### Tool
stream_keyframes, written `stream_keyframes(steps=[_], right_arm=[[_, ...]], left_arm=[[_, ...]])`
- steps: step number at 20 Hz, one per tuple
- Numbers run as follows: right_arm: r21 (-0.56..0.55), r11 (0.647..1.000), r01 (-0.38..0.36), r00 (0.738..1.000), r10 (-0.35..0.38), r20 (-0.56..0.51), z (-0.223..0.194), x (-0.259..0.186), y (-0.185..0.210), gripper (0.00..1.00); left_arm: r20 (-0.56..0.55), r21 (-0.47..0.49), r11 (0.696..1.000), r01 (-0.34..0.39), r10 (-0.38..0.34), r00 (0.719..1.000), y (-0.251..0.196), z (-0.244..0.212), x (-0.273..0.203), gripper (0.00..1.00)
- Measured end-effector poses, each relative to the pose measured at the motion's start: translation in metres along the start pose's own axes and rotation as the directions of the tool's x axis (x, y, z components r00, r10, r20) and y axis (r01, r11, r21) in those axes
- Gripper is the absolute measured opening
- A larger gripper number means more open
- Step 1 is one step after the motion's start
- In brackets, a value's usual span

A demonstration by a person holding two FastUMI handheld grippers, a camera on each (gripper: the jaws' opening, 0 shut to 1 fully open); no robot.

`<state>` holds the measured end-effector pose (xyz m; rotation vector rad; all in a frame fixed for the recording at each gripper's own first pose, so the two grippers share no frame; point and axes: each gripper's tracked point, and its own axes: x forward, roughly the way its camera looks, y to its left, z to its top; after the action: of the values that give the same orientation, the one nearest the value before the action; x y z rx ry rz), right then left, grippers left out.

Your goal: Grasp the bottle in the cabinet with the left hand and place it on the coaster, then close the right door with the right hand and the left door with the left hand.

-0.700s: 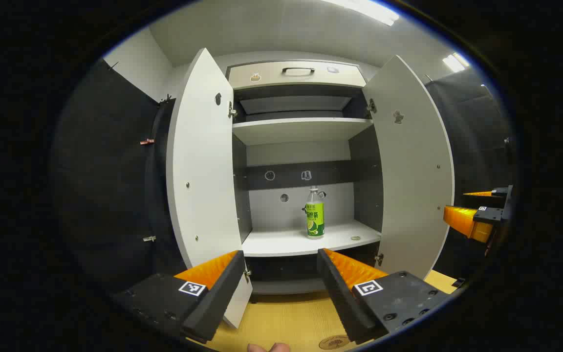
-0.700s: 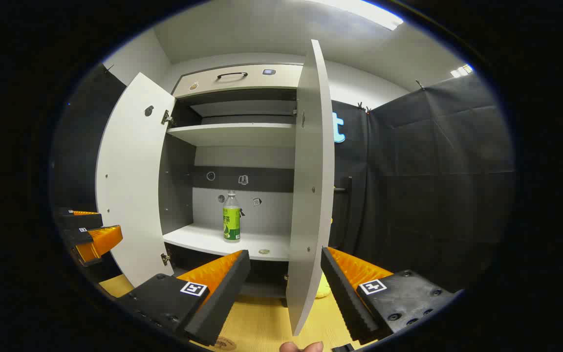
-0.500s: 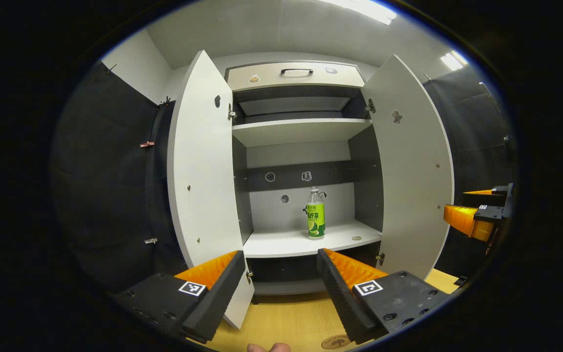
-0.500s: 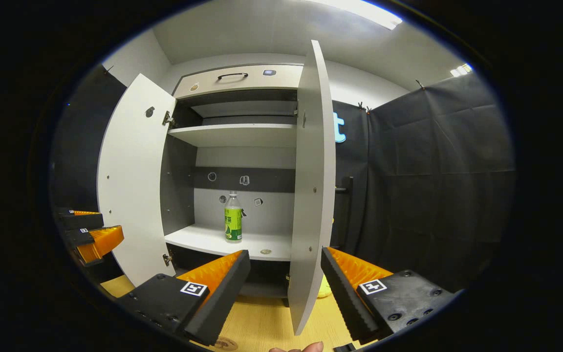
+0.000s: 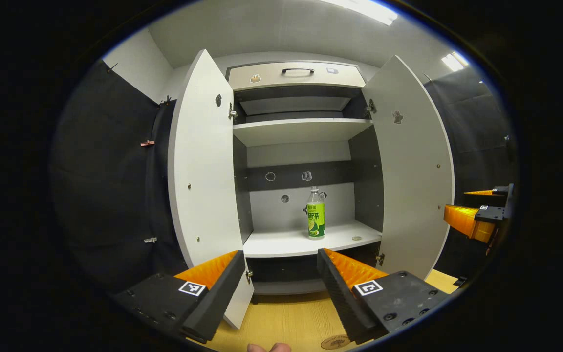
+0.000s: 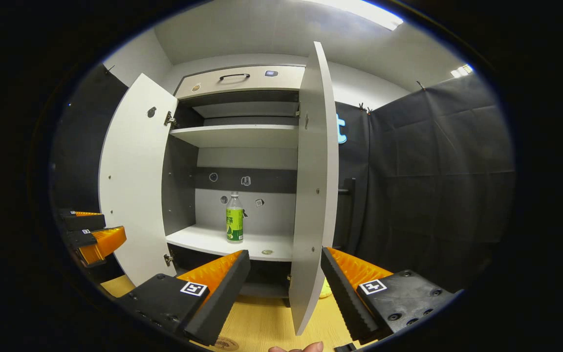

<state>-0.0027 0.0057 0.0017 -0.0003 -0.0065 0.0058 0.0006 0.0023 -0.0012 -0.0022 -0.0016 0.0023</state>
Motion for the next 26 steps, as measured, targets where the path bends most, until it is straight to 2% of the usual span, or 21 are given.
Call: stream_keyframes(steps=[7,13,18,19,23,26], right_arm=[[0.007,1.000,-0.001,1.000,0.001,0.008,0.004,0.000,0.000,0.96],[0.006,0.999,0.037,0.999,-0.037,0.013,0.006,-0.008,-0.021,0.96],[0.004,0.997,0.083,0.996,-0.083,0.015,0.004,-0.019,-0.048,0.97],[-0.002,0.996,0.094,0.995,-0.094,0.016,0.004,-0.022,-0.054,0.97],[-0.028,0.988,0.149,0.988,-0.148,0.032,0.006,-0.026,-0.079,0.97],[-0.030,0.983,0.182,0.983,-0.181,0.024,0.003,-0.030,-0.095,0.96]], left_arm=[[0.008,0.006,1.000,0.008,-0.008,1.000,-0.006,0.004,0.008,0.94],[0.021,-0.021,0.998,0.062,-0.061,0.998,-0.039,0.012,0.047,0.94],[0.047,-0.009,0.995,0.103,-0.103,0.994,-0.070,0.026,0.109,0.92],[0.043,-0.007,0.994,0.107,-0.106,0.993,-0.076,0.028,0.124,0.95],[0.032,0.007,0.993,0.122,-0.122,0.992,-0.096,0.031,0.191,0.94],[0.003,-0.056,0.985,0.162,-0.162,0.987,-0.111,0.018,0.243,0.95]])
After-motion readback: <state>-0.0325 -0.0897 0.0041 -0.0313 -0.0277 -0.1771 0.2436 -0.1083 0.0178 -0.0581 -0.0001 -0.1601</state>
